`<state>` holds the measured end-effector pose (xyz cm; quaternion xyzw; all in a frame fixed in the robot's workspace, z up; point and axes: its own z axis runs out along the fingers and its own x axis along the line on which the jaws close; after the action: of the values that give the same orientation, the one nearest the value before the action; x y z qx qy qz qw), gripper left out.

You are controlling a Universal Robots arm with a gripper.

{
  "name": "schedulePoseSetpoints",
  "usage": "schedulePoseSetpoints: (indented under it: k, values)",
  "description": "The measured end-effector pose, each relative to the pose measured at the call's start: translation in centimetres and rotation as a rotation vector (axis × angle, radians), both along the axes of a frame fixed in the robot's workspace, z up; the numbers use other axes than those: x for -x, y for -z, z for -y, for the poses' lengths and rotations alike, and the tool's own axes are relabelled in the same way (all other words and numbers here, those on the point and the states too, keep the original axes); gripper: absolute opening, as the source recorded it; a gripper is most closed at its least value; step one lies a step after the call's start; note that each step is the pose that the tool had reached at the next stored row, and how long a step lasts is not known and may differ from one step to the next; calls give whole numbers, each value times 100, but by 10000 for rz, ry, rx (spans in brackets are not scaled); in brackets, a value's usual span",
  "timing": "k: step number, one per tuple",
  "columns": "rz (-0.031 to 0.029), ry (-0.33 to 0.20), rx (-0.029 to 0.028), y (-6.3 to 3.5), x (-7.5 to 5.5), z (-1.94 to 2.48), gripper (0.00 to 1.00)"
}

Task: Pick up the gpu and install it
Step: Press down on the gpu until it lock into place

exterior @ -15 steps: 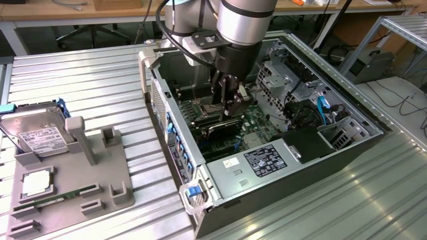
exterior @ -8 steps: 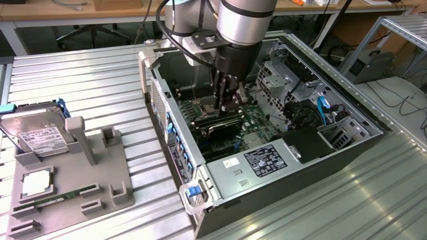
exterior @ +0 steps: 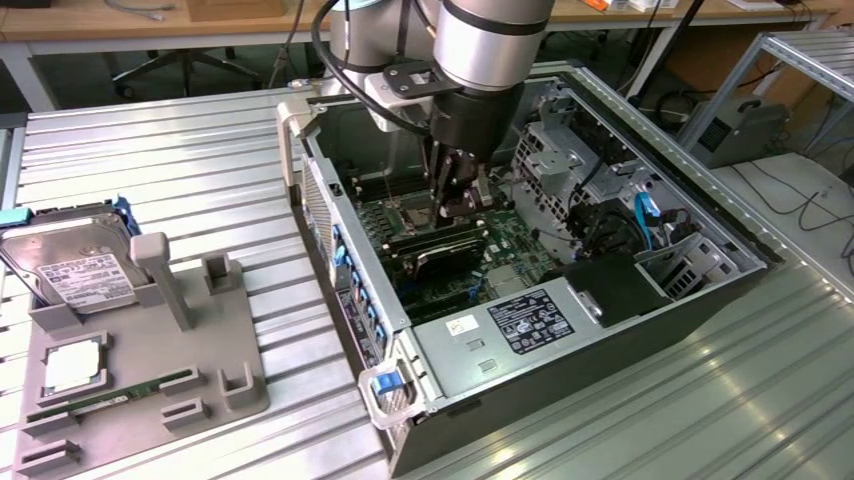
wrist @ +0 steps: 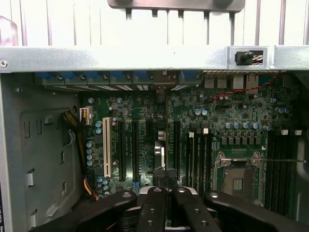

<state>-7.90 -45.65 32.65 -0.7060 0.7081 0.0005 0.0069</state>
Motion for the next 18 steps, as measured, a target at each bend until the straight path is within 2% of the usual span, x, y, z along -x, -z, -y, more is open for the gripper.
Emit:
schedulePoseSetpoints:
  k: [12, 18]
  values:
    - [-1, 1, -1, 7, -63, 0, 11]
    - [-1, 0, -1, 18, -64, -59, 11]
